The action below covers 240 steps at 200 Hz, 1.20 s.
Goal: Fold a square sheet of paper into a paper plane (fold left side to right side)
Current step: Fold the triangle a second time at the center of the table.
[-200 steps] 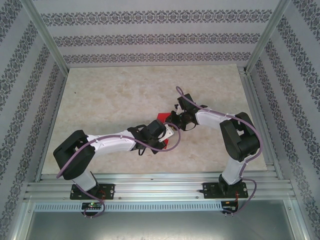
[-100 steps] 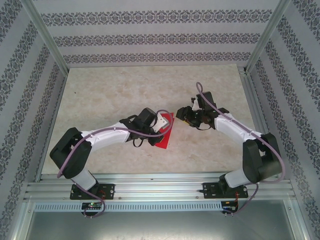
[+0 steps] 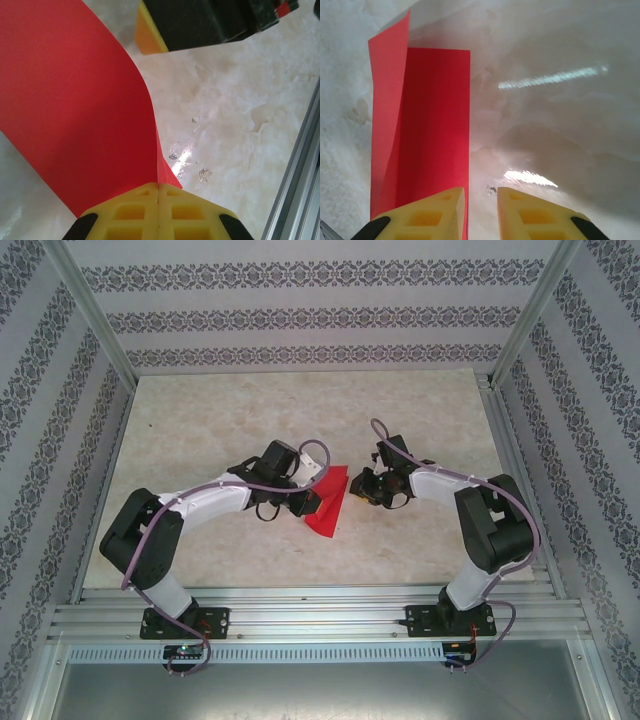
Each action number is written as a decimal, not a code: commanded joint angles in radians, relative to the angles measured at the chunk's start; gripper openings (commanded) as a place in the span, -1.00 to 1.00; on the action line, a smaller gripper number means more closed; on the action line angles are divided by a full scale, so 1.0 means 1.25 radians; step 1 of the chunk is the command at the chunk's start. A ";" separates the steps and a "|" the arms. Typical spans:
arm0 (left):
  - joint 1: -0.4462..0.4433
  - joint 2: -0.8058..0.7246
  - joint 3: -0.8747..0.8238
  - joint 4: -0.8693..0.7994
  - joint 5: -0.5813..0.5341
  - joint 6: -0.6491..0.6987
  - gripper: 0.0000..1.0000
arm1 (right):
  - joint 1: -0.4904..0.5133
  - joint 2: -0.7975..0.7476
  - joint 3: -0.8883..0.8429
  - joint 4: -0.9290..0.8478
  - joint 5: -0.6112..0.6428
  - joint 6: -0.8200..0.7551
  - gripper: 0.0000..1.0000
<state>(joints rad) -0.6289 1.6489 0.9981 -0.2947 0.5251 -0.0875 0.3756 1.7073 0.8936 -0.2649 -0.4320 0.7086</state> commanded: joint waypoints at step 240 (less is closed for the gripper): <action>0.089 -0.045 -0.092 0.020 0.026 -0.060 -0.86 | 0.086 0.223 0.220 0.036 -0.002 -0.106 -0.67</action>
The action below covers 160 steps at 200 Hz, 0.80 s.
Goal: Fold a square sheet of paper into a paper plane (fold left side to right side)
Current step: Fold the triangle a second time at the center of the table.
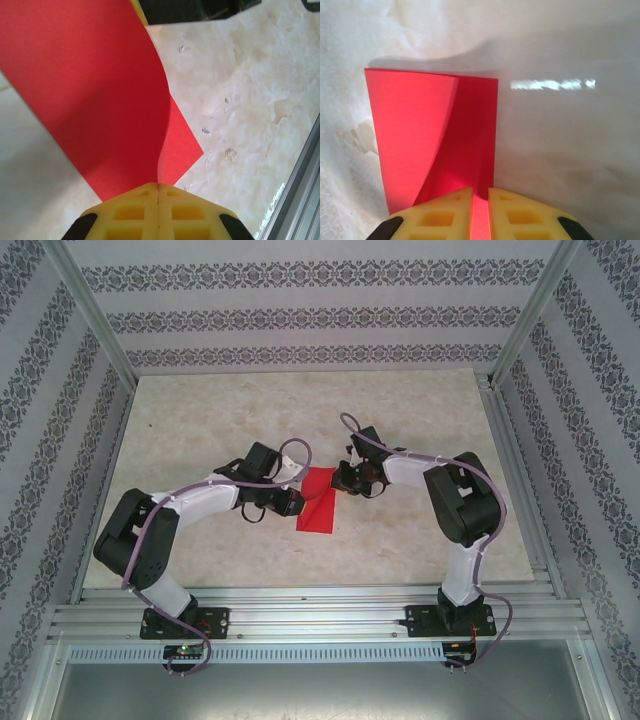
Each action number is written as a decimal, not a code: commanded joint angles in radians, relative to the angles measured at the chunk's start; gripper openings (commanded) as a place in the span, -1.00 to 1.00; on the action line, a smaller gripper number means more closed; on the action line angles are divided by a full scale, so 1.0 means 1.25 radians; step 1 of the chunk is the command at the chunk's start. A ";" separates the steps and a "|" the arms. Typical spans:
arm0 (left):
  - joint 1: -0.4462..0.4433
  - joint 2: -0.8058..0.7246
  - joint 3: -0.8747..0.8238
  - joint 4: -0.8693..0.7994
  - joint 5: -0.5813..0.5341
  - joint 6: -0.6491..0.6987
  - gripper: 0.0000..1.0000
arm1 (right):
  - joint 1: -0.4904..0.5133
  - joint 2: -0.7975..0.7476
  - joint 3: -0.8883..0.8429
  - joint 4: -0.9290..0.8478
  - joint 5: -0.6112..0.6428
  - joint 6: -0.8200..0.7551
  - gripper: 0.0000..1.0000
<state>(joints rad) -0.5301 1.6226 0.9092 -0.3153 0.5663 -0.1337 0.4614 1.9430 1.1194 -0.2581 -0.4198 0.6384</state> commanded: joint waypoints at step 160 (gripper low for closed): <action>0.023 0.026 0.019 0.023 -0.047 -0.018 -0.86 | 0.074 -0.158 -0.150 0.090 0.017 0.053 -0.82</action>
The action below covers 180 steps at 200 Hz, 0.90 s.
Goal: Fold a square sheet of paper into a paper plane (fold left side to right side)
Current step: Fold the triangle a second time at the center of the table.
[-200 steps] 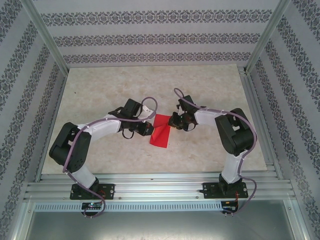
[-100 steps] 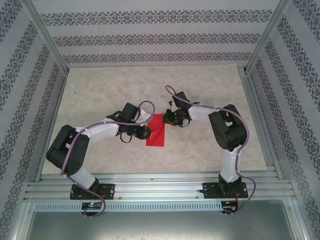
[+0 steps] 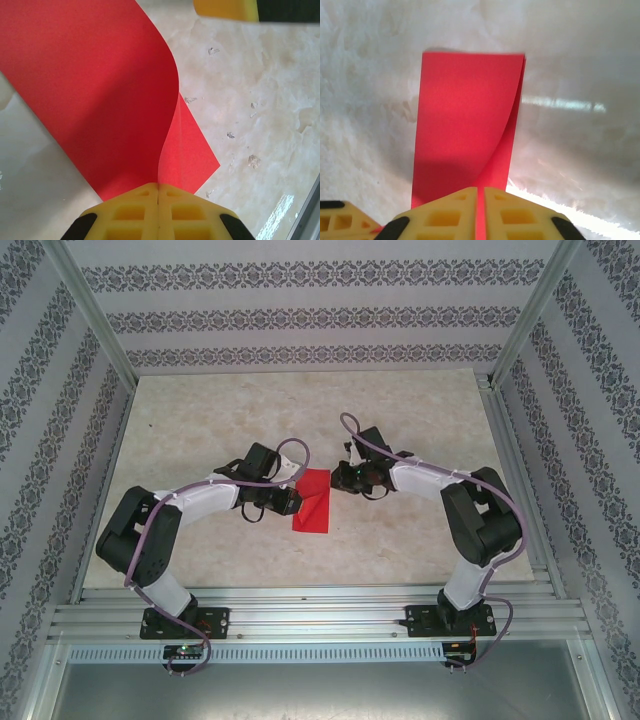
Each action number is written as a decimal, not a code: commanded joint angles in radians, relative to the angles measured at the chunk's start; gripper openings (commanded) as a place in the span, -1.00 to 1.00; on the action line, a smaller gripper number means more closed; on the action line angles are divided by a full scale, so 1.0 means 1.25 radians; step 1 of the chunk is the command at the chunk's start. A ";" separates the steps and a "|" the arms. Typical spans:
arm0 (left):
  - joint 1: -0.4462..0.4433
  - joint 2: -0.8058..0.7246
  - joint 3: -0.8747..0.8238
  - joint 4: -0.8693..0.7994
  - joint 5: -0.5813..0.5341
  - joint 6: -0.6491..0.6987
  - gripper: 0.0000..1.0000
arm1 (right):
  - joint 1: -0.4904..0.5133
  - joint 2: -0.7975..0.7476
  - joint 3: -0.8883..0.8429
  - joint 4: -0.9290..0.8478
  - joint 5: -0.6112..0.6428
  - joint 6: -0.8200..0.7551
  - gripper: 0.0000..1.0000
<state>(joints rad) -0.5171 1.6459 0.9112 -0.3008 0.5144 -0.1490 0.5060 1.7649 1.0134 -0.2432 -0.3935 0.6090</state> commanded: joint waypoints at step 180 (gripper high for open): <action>0.031 0.068 0.096 -0.078 -0.012 0.071 -0.82 | 0.128 0.016 -0.101 -0.001 0.088 0.065 -0.86</action>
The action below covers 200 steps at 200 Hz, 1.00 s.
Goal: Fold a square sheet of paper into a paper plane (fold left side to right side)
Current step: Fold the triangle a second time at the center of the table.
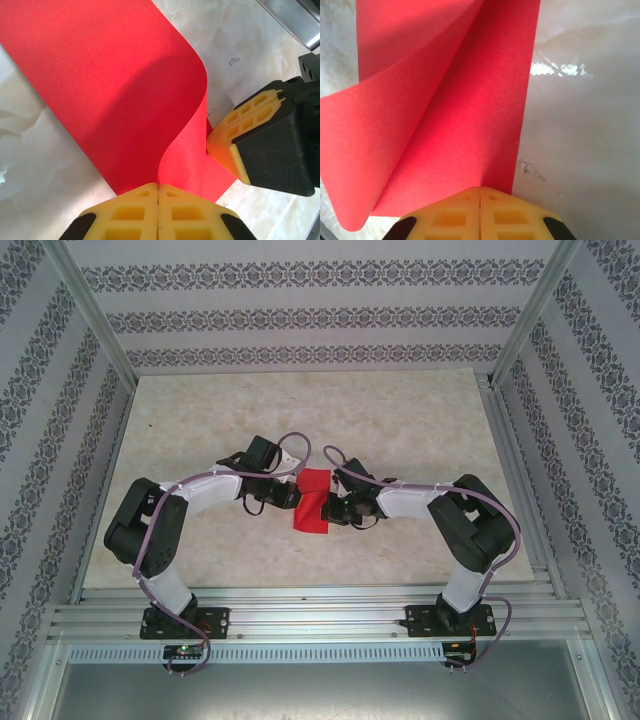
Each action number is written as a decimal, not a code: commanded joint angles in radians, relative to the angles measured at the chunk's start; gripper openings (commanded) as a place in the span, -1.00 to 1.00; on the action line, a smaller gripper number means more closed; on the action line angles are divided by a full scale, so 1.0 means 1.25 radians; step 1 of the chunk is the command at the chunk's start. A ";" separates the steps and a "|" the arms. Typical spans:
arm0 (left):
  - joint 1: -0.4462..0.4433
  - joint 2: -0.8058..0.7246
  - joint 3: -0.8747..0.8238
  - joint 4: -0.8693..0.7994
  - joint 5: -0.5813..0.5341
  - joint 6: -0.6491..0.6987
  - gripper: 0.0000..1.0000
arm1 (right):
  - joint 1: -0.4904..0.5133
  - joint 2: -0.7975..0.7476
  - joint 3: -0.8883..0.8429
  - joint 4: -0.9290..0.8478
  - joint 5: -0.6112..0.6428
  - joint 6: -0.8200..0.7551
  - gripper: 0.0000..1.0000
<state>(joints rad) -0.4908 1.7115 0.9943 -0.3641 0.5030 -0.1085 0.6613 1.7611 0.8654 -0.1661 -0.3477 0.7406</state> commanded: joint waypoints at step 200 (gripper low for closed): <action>0.012 0.072 0.068 -0.045 0.028 0.089 -0.79 | 0.042 -0.064 -0.089 0.083 -0.014 0.044 -0.76</action>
<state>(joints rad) -0.4908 1.7824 1.0634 -0.4110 0.5190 -0.0280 0.6815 1.6783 0.7986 -0.1287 -0.3458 0.7387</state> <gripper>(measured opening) 0.103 0.120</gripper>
